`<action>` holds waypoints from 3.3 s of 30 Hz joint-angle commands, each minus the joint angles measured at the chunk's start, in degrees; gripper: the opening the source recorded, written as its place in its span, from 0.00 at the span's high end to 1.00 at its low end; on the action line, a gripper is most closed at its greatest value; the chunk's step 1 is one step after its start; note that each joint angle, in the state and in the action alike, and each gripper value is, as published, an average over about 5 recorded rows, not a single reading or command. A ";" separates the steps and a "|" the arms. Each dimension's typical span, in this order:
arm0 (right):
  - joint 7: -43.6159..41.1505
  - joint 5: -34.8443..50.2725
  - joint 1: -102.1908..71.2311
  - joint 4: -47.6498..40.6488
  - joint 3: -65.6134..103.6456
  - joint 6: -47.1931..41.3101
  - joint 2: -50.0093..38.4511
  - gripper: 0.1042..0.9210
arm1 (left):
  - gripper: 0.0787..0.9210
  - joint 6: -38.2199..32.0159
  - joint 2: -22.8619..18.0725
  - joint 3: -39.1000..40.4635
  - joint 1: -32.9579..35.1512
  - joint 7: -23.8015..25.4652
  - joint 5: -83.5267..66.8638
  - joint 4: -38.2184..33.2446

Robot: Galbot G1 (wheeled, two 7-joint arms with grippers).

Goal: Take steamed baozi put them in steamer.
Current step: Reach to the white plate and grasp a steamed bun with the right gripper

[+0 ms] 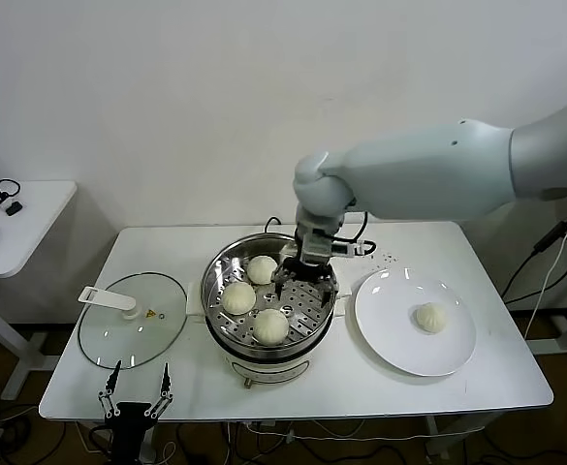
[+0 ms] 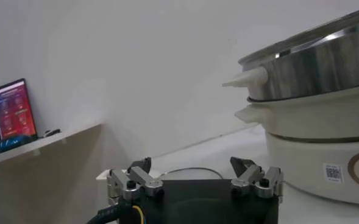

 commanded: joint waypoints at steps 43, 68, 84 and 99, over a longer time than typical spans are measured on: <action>-0.26 -1.99 -30.17 -23.00 10.44 -29.57 -31.91 0.12 | 0.12 0.17 -0.47 -1.30 0.91 0.02 0.84 0.17; -1.42 -5.35 -36.20 -27.71 16.55 -28.43 -28.69 0.12 | 0.12 0.52 -0.53 -1.25 0.76 0.10 0.35 0.58; -1.31 -5.98 -37.21 -27.45 17.80 -28.83 -28.66 0.16 | 0.12 0.58 -0.44 -1.27 0.96 0.11 0.46 0.19; -0.54 -3.22 -30.60 -21.09 12.23 -30.19 -30.63 0.36 | 0.12 0.41 -0.48 -1.29 0.84 -0.04 0.32 0.00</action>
